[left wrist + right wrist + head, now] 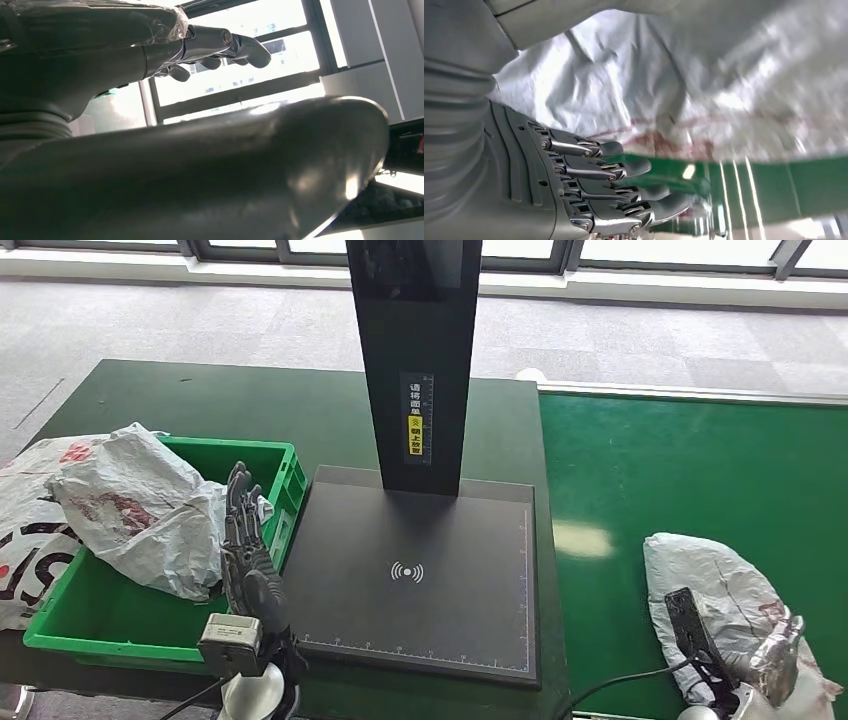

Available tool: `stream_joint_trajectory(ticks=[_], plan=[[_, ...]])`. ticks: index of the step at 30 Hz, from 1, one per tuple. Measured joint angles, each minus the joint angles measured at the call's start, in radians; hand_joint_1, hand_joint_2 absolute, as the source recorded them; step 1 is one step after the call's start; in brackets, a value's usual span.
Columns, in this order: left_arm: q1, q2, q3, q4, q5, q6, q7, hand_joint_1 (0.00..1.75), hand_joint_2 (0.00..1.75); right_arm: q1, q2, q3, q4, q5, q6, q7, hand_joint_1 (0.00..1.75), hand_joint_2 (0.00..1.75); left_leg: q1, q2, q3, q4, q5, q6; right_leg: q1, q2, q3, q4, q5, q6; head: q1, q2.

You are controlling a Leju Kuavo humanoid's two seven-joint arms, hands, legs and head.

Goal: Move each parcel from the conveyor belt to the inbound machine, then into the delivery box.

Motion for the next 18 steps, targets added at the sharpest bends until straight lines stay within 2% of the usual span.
stream_joint_trajectory(ticks=[2,5,18], plan=[[-0.009,0.0,0.003,0.007,-0.003,-0.011,0.0,0.0,0.0,-0.001,-0.001,-0.008,0.028,0.043,0.09,0.026,0.0,1.75,0.0,0.0,0.0,0.0,0.0,0.0,0.0,0.0,0.0,0.0,0.0,0.0,0.0,0.0],[-0.021,0.0,0.004,0.018,-0.004,-0.016,0.0,0.0,0.0,-0.005,-0.003,-0.015,0.09,0.08,0.144,0.023,0.0,1.75,0.0,0.0,0.0,0.0,0.0,0.0,0.0,0.0,0.001,0.0,0.0,0.0,0.0,0.0],[-0.033,0.0,0.004,0.046,-0.004,-0.016,0.0,0.0,0.0,-0.033,-0.003,-0.033,0.182,0.105,0.175,0.013,0.0,1.75,0.0,0.0,0.001,0.0,0.0,0.0,0.0,0.0,0.002,-0.001,0.0,0.0,0.0,0.0]])
